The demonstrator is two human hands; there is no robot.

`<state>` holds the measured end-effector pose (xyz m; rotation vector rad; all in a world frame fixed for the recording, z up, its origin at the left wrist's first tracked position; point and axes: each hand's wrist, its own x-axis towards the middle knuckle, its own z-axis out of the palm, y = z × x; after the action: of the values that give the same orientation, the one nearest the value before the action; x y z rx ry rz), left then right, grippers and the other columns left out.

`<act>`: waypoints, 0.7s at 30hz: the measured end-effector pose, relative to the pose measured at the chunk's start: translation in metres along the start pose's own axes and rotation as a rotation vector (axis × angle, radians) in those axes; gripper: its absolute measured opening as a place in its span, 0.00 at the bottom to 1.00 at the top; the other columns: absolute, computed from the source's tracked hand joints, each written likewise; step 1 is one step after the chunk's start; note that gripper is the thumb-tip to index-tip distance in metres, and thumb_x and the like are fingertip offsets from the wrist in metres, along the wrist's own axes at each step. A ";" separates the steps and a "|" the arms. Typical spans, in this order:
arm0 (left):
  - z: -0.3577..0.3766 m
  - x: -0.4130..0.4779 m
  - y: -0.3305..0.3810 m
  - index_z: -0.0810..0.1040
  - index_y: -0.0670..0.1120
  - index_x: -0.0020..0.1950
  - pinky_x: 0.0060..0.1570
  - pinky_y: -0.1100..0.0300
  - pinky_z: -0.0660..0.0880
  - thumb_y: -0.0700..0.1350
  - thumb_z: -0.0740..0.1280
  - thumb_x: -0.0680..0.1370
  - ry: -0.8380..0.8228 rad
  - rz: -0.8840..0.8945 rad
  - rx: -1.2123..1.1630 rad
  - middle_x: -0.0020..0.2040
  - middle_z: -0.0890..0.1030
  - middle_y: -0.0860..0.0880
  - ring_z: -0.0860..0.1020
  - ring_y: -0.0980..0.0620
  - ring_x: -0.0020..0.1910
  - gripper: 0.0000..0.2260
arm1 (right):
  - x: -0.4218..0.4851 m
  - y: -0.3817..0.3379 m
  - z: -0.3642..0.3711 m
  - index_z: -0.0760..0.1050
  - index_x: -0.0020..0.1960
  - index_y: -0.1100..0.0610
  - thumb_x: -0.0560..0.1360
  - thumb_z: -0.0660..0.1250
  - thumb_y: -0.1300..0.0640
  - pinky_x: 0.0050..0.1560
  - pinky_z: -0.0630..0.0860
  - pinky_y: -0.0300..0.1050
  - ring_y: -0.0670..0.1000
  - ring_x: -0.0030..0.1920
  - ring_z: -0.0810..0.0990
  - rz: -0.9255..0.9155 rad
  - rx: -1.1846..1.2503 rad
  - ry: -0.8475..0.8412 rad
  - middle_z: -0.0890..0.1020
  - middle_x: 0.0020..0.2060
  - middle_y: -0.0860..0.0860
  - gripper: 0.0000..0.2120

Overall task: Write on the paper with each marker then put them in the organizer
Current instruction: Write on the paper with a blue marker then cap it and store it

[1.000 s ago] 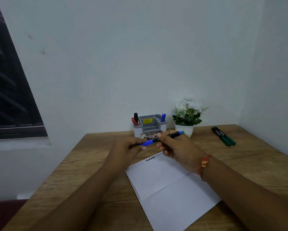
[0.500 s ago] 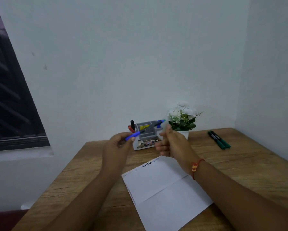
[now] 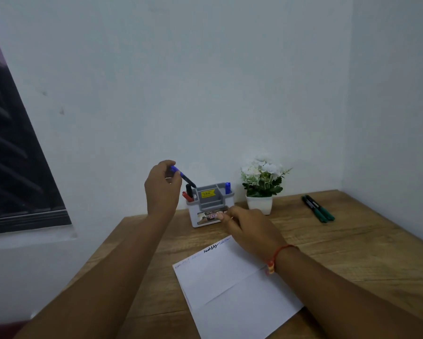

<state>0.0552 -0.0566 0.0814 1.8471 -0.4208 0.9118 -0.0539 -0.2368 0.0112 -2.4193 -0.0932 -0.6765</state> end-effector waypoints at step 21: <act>0.014 -0.021 -0.013 0.70 0.46 0.70 0.54 0.63 0.70 0.44 0.62 0.81 -0.230 -0.066 0.101 0.63 0.79 0.48 0.76 0.50 0.62 0.17 | 0.002 0.009 0.008 0.78 0.49 0.49 0.81 0.56 0.36 0.29 0.63 0.44 0.48 0.37 0.76 -0.062 -0.113 0.003 0.79 0.35 0.46 0.20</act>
<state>0.0553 -0.0652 0.0542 2.0558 -0.4588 0.6897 -0.0462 -0.2392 0.0019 -2.5328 -0.1321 -0.7310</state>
